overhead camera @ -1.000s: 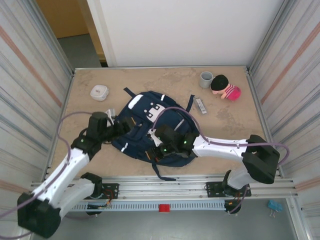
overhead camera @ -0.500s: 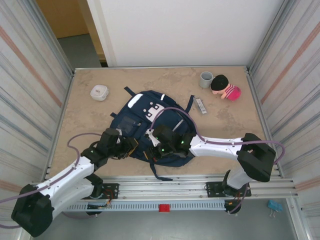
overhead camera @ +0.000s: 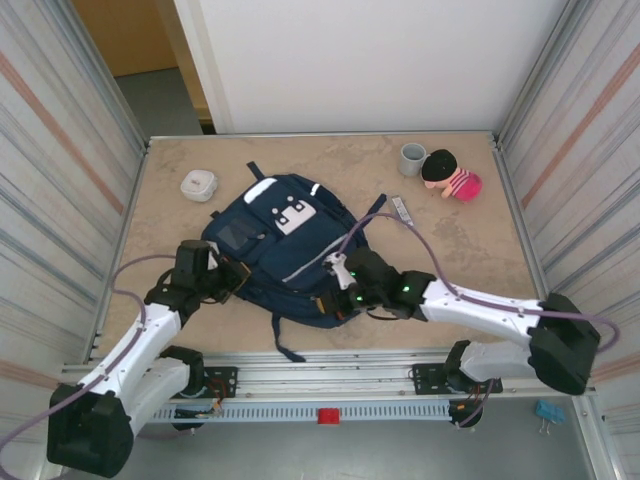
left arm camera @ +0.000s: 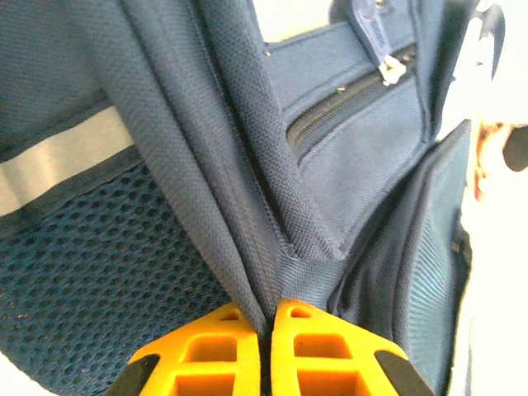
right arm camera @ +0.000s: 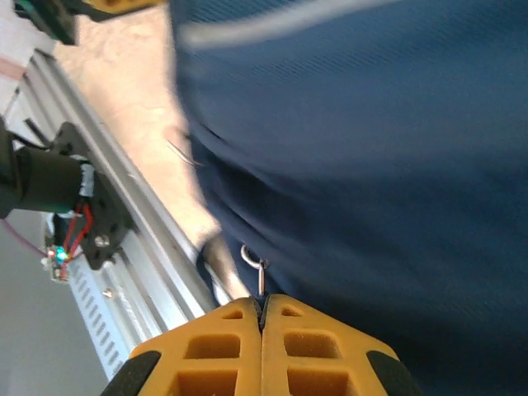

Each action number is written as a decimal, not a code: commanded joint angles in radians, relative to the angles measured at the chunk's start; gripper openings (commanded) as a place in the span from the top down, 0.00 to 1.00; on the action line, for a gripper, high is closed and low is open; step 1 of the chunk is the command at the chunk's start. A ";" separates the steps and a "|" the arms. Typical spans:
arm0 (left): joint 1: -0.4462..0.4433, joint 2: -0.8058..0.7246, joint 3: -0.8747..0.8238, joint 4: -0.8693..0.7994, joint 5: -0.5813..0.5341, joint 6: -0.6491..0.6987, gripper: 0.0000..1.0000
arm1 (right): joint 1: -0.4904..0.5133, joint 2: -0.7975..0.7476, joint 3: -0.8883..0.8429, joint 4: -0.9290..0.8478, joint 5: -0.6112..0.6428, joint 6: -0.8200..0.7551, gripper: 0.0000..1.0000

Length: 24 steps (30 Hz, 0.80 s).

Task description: Pack books, pencil case, and school supplies into a backpack

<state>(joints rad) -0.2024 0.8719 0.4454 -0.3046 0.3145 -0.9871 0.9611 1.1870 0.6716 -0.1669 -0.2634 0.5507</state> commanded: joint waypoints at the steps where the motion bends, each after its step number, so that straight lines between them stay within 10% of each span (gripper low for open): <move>1: 0.087 0.008 0.034 -0.071 -0.104 0.135 1.00 | -0.083 -0.078 -0.053 -0.138 -0.035 0.025 1.00; 4: 0.089 0.001 0.057 -0.078 -0.069 0.186 0.91 | -0.094 -0.079 -0.042 -0.119 -0.077 0.000 1.00; 9: -0.014 -0.137 0.103 -0.091 -0.072 0.296 0.33 | -0.091 -0.055 -0.033 -0.036 -0.154 -0.001 1.00; 24: -0.645 0.006 0.222 0.047 -0.125 1.028 0.30 | -0.085 -0.043 -0.011 0.015 -0.207 -0.004 1.00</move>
<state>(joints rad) -0.7677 0.8265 0.6010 -0.3141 0.1967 -0.2024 0.8700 1.1461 0.6380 -0.1799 -0.4046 0.5495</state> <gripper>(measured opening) 0.688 0.065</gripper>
